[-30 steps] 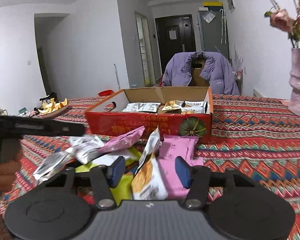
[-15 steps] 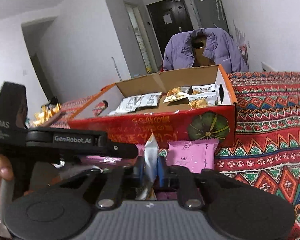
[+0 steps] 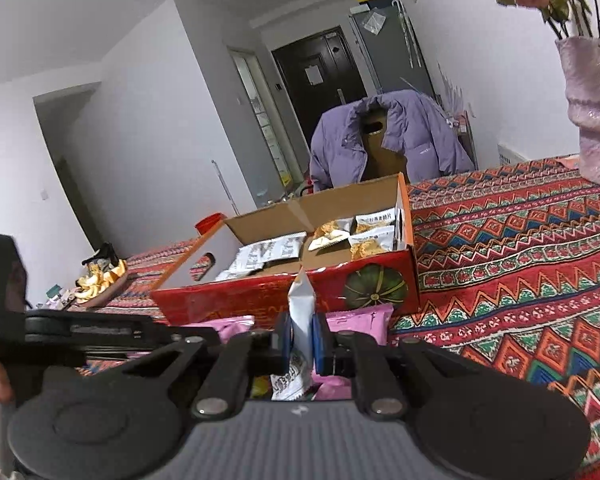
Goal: Organize snacks
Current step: 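Grasp a pink packet with the left tool while the right tool holds its white packet, then carry both packets into the box and open both tools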
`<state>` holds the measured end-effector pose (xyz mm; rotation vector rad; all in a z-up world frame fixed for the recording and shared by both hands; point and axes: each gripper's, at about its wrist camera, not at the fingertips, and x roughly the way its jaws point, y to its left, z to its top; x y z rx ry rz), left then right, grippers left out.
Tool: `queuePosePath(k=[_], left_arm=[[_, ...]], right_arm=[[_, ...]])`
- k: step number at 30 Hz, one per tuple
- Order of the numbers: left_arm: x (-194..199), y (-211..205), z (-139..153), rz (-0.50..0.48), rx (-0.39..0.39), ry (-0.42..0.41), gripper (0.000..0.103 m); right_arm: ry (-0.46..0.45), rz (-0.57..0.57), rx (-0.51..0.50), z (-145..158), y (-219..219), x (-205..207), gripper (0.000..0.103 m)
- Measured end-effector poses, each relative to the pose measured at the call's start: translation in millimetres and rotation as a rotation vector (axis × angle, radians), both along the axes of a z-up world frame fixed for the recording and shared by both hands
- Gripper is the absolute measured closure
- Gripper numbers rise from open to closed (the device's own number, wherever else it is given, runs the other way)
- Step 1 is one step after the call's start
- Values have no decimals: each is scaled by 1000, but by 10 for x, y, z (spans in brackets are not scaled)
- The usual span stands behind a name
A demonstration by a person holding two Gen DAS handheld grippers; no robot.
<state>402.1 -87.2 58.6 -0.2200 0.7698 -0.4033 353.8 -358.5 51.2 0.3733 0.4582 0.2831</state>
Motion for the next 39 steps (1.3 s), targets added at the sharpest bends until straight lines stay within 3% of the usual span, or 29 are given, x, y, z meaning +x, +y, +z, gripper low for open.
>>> queuePosePath(k=[9, 15, 20, 23, 28, 33, 39], left_arm=[[-841, 304, 390, 72, 8, -146, 41], [-875, 386, 468, 74, -3, -164, 41], [-391, 337, 547, 36, 18, -183, 41], [77, 252, 548, 36, 80, -201, 41], [775, 143, 458, 9, 109, -185, 41], [1399, 36, 158, 2, 125, -114, 41], [1722, -27, -210, -25, 138, -17, 40]], right_arm=[[-66, 5, 20, 218, 31, -519, 92], [-86, 15, 24, 291, 110, -584, 92], [-73, 54, 75, 365, 139, -229, 92], [-54, 64, 93, 415, 171, 185, 92], [-3, 39, 96, 414, 232, 980, 92], [113, -22, 56, 147, 261, 1814, 92], [211, -45, 42, -133, 326, 2141, 89]])
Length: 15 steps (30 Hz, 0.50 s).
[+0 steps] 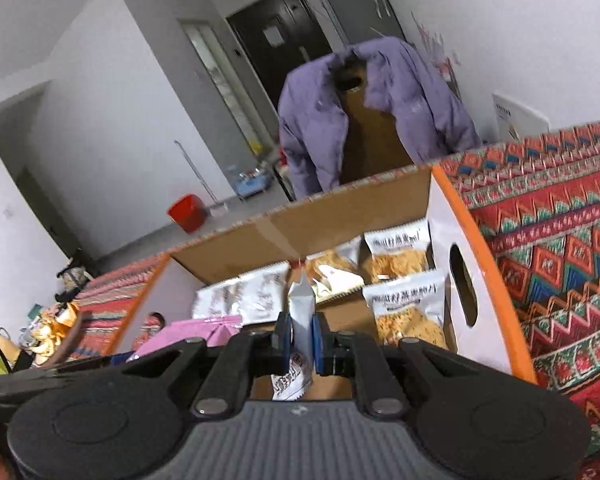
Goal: Organize snacks
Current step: 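Carry both packets into the box and open both tools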
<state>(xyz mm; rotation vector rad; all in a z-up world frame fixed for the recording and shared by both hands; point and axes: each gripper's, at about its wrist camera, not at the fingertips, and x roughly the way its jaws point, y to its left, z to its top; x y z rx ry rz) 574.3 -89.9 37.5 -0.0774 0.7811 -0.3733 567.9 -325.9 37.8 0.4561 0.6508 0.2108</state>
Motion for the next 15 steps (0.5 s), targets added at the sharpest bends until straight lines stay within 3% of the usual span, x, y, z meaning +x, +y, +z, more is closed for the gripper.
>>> queuePosePath(k=[2, 3, 4, 6, 13, 15], left_arm=[[-33, 8, -45, -20, -7, -18, 33], [-42, 6, -42, -27, -5, -26, 29], [-63, 22, -32, -31, -5, -35, 28], [-93, 54, 17, -38, -15, -42, 27], [-344, 254, 412, 2, -11, -106, 27], [-501, 314, 536, 9, -2, -137, 23]], right_arm=[[3, -10, -55, -30, 62, -12, 86], [3, -16, -83, -33, 86, -21, 78], [2, -26, -98, -35, 83, -22, 64], [-5, -45, -97, 1, 51, -66, 51], [-81, -14, -129, 394, -96, -383, 46], [-105, -4, -151, 509, -133, -547, 43]])
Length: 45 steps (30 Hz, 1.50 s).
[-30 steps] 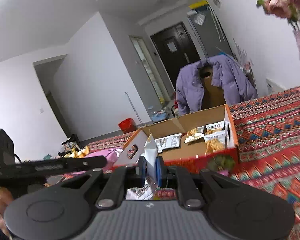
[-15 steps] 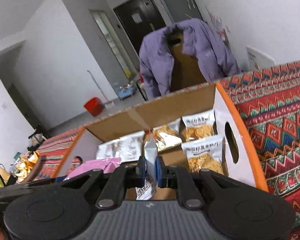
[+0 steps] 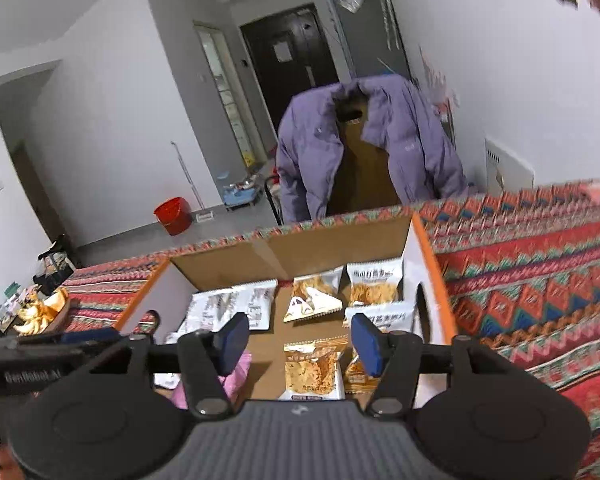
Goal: Organize snacks
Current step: 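Carry both packets into the box and open both tools, then move both open tools back to the snack pile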
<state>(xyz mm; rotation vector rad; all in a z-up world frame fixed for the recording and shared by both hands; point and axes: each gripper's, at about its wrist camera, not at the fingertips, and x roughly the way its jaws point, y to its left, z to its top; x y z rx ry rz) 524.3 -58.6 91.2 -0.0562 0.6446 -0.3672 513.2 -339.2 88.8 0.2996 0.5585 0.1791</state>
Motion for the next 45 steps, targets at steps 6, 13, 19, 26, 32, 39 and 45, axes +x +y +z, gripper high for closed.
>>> queuePosePath(k=[6, 13, 19, 26, 32, 39, 45], left_arm=[[-757, 218, 208, 9, 70, -108, 16], [-1874, 474, 114, 15, 14, -170, 10], [-2673, 538, -207, 156, 72, -172, 8], [-3159, 530, -428, 198, 118, -195, 8], [-3210, 446, -514, 193, 125, -181, 8], [-3162, 395, -532, 182, 149, -171, 8], [-3114, 356, -561, 157, 152, -166, 8]], right_arm=[[-65, 63, -73, 207, -68, -770, 29], [-189, 121, -176, 193, 47, -1899, 15], [-186, 27, -178, -178, 87, -2630, 15], [-116, 31, -265, -595, 144, -3064, 15], [-112, 40, -261, -671, 132, -3181, 17], [-132, 39, -273, -622, 165, -3172, 17], [-125, 49, -274, -624, 181, -3081, 17]])
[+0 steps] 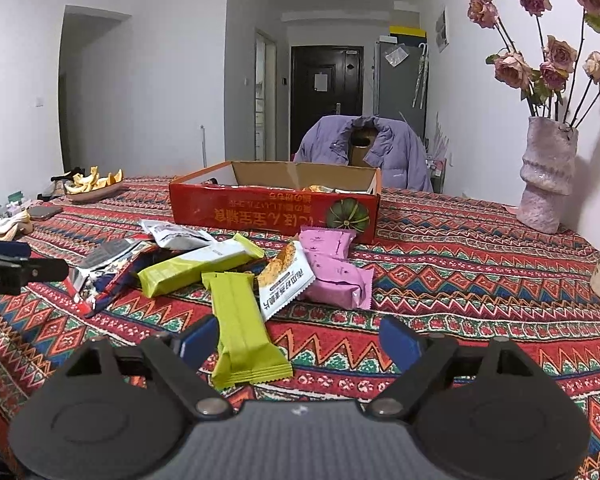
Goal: Organize snacks
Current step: 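Move both open tools back to the snack pile, then grasp a white packet with the left tool while the right tool grasps a thin white packet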
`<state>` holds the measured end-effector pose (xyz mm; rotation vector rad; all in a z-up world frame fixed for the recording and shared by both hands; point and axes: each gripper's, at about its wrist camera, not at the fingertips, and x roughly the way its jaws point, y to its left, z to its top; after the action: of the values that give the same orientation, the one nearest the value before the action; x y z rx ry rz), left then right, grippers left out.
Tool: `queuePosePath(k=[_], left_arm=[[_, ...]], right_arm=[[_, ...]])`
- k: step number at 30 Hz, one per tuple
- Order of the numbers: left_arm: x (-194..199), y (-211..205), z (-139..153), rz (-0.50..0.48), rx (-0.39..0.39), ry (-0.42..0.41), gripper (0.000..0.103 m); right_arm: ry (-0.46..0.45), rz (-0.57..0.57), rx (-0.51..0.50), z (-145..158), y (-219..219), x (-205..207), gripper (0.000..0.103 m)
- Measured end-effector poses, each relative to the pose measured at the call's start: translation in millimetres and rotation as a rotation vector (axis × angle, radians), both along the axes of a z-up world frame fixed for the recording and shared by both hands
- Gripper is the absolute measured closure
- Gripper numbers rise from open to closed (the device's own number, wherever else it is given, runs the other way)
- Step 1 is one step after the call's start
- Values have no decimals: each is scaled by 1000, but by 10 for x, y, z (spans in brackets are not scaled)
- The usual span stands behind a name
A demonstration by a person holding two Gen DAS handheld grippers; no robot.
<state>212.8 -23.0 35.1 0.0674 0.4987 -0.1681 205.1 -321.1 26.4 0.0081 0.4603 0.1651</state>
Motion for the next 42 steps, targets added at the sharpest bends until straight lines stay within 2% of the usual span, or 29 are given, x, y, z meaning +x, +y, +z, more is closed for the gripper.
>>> queuePosePath(k=[2, 6, 13, 19, 25, 27, 28, 29, 31, 33, 35, 39, 42], left_arm=[[55, -22, 6, -14, 2, 8, 8], [237, -98, 26, -46, 9, 20, 9], [750, -226, 117, -114, 39, 5, 12], [1371, -385, 39, -170, 107, 64, 15], [1749, -454, -126, -195, 116, 141, 16], [1797, -453, -189, -192, 117, 163, 29], [1818, -448, -212, -191, 113, 176, 34], [1829, -437, -231, -184, 108, 185, 43], [1818, -421, -238, -179, 99, 181, 45], [1784, -418, -214, -179, 97, 173, 48], [1733, -430, -172, -169, 100, 155, 49], [1571, -423, -4, -166, 79, 104, 50], [1415, -394, 129, -158, 54, 68, 50]], right_arm=[[3, -5, -5, 2, 7, 55, 17], [23, 22, -3, 26, 35, 243, 35], [37, 48, 4, 94, 103, 653, 47], [78, 37, 18, 48, 99, 1083, 51], [126, -13, 59, -48, -41, 1360, 51], [134, 8, 99, -60, -73, 1393, 51], [138, 31, 119, -67, -72, 1405, 54], [148, 59, 149, -78, -72, 1420, 58], [167, 91, 177, -108, -43, 1455, 75], [165, 96, 135, -115, 17, 1461, 81], [165, 106, 120, -94, 49, 1461, 83], [142, 99, 123, 2, 36, 1386, 93], [112, 90, 118, 104, 23, 1241, 94]])
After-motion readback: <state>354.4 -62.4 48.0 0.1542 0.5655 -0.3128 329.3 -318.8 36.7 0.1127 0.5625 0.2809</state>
